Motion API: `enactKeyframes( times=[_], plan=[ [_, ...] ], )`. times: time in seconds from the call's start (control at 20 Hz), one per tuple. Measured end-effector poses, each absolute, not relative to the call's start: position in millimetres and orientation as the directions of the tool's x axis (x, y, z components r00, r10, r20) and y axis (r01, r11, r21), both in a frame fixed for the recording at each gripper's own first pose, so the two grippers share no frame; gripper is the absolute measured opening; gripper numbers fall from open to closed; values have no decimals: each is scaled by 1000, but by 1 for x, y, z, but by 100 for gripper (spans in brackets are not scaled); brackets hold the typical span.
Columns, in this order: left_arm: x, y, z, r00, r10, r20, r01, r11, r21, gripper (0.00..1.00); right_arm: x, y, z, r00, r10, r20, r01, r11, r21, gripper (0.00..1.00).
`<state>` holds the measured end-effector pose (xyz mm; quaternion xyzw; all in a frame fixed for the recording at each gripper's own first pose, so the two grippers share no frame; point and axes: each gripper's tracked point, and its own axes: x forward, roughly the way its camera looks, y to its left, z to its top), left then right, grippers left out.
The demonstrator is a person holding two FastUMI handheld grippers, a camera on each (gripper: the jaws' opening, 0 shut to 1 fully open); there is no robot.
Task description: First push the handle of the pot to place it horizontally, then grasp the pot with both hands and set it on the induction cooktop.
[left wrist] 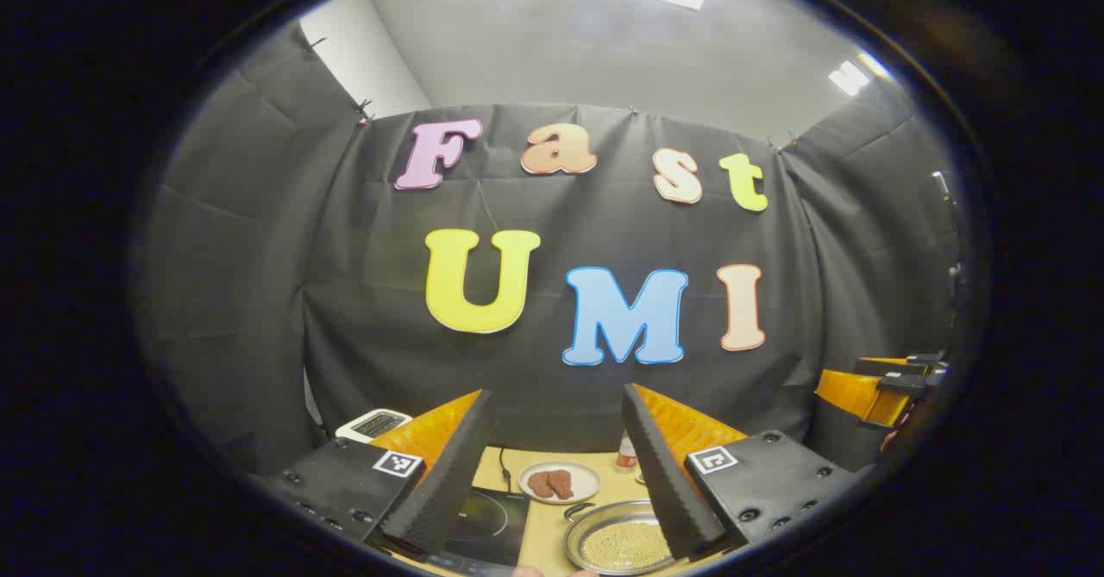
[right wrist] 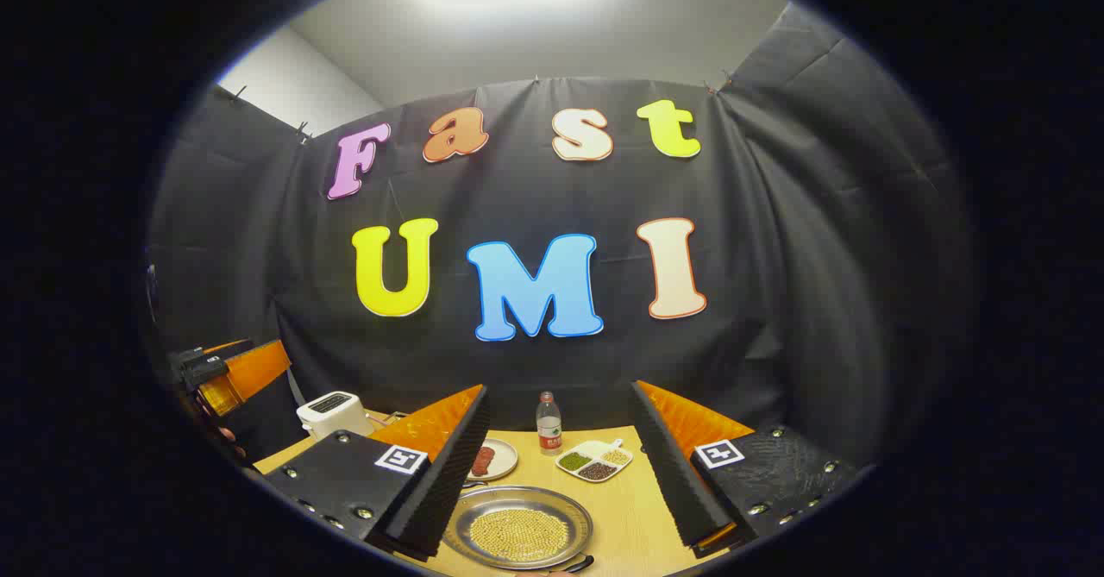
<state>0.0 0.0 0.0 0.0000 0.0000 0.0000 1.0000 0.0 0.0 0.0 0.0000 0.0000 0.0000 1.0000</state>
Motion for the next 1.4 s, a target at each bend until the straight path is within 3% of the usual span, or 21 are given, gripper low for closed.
enactKeyframes(
  times=[0.25,0.4,0.7,1.4],
  plan=[
    [10,15,8,1000,-21,11,21,1000,9,99,2,9,9,999,-32,25,31,999,9,97],
    [11,25,8,1000,-17,12,17,1000,6,94,1,16,9,999,-37,26,37,999,7,97],
    [12,36,7,1000,-14,16,14,1000,8,96,0,18,8,998,-52,26,53,999,-13,97],
    [17,51,-25,999,-11,-44,12,1000,22,96,15,28,-66,993,-7,-114,5,1000,-24,97]
  ],
)
